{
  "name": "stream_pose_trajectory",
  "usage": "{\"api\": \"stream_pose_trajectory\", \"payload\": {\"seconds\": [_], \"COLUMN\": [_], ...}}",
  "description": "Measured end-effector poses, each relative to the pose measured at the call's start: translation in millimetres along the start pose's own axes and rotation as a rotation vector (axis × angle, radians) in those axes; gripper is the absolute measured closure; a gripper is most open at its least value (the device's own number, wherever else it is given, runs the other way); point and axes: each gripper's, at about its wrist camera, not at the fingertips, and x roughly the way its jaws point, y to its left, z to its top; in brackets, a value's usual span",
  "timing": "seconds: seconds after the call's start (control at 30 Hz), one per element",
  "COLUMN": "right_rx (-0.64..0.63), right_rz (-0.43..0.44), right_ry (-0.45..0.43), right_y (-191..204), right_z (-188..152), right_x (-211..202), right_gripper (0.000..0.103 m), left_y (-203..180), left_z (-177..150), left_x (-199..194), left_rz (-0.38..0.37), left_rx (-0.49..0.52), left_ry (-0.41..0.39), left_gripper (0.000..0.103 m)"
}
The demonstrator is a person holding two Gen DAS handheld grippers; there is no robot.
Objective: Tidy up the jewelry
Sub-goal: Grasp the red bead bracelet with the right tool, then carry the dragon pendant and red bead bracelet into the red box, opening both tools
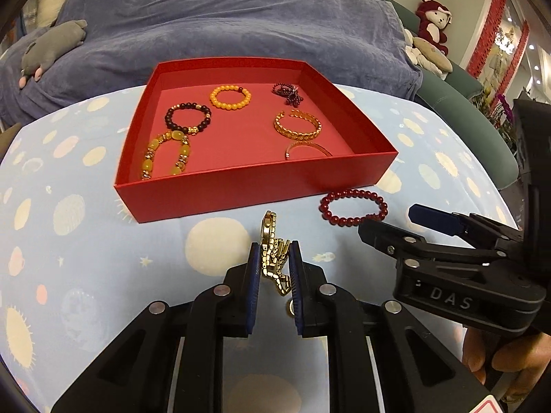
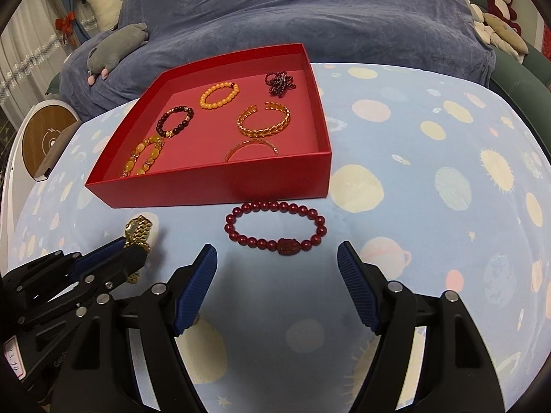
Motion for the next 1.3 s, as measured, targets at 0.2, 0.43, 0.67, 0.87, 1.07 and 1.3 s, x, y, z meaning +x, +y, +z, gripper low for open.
{"api": "stream_pose_trajectory", "payload": {"seconds": [0.2, 0.43, 0.67, 0.87, 1.07, 1.3], "right_rx": [0.027, -0.022, -0.124, -0.159, -0.165, -0.161], "right_rz": [-0.004, -0.024, -0.039, 0.004, 0.031, 0.046], "right_ry": [-0.006, -0.008, -0.006, 0.018, 0.032, 0.016], "right_y": [-5, 6, 21, 24, 23, 20], "right_z": [7, 7, -2, -15, -25, -26], "right_x": [17, 26, 21, 10, 3, -9], "right_gripper": [0.034, 0.031, 0.057, 0.080, 0.088, 0.096], "left_y": [20, 42, 43, 41, 29, 17], "left_z": [-3, -8, -9, -9, -10, -8], "left_x": [-5, -10, -13, -14, -10, -4], "left_rz": [0.008, 0.027, 0.028, 0.025, 0.014, -0.001], "left_rx": [-0.023, -0.050, -0.053, -0.049, -0.026, -0.010], "left_ry": [0.009, 0.010, 0.008, 0.010, 0.016, 0.023], "left_gripper": [0.089, 0.089, 0.089, 0.089, 0.089, 0.089]}}
